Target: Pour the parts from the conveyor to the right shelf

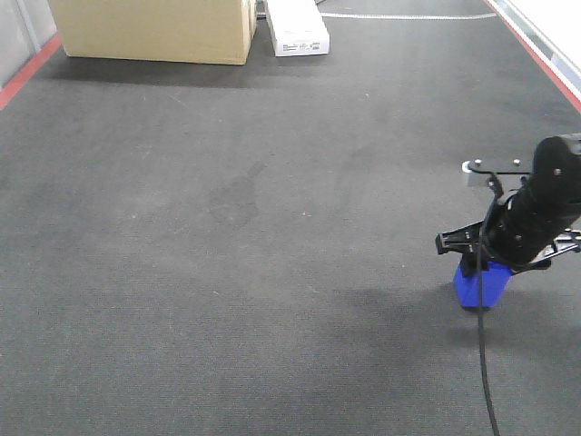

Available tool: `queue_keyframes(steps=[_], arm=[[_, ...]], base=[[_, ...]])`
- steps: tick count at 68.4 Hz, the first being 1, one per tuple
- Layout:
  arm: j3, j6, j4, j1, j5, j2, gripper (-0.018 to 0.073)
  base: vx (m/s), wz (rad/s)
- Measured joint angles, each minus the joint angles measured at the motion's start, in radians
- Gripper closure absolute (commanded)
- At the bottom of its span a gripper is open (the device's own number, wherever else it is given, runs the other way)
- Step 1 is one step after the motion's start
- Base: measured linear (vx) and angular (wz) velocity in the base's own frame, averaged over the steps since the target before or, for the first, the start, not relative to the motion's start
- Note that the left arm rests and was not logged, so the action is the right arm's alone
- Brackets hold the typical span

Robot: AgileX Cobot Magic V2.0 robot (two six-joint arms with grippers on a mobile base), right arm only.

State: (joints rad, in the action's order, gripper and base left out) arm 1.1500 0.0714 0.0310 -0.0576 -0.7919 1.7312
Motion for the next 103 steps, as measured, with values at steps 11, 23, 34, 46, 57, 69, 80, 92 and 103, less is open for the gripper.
queue_keyframes(steps=[11,23,34,46,57,69,80,92,103], arm=[[-0.068,-0.019,0.003,0.0,0.05,-0.134,0.0568],[-0.176,-0.057,0.0,0.0,0.118,-0.34,0.0567],[-0.281,-0.071,-0.008,0.0,0.156,-0.557,0.0566],[-0.377,-0.118,-0.043,0.0,0.194,-0.787,0.0564],[-0.468,-0.228,-0.128,0.0,0.223,-1.001,0.0564],[-0.583,-0.365,-0.214,0.0,0.237,-1.237,0.0564],[-0.697,-0.382,-0.223,0.0,0.295,-1.409,0.0564],[-0.807,-0.337,-0.223,0.0,0.4,-1.543,0.0564],[-0.842,-0.305,-0.223,0.0,0.479,-1.591,0.0564]], base=[[0.0,0.0],[0.0,0.0],[0.0,0.0],[0.0,0.0],[0.0,0.0],[0.0,0.0],[0.0,0.0],[0.0,0.0],[0.0,0.0]])
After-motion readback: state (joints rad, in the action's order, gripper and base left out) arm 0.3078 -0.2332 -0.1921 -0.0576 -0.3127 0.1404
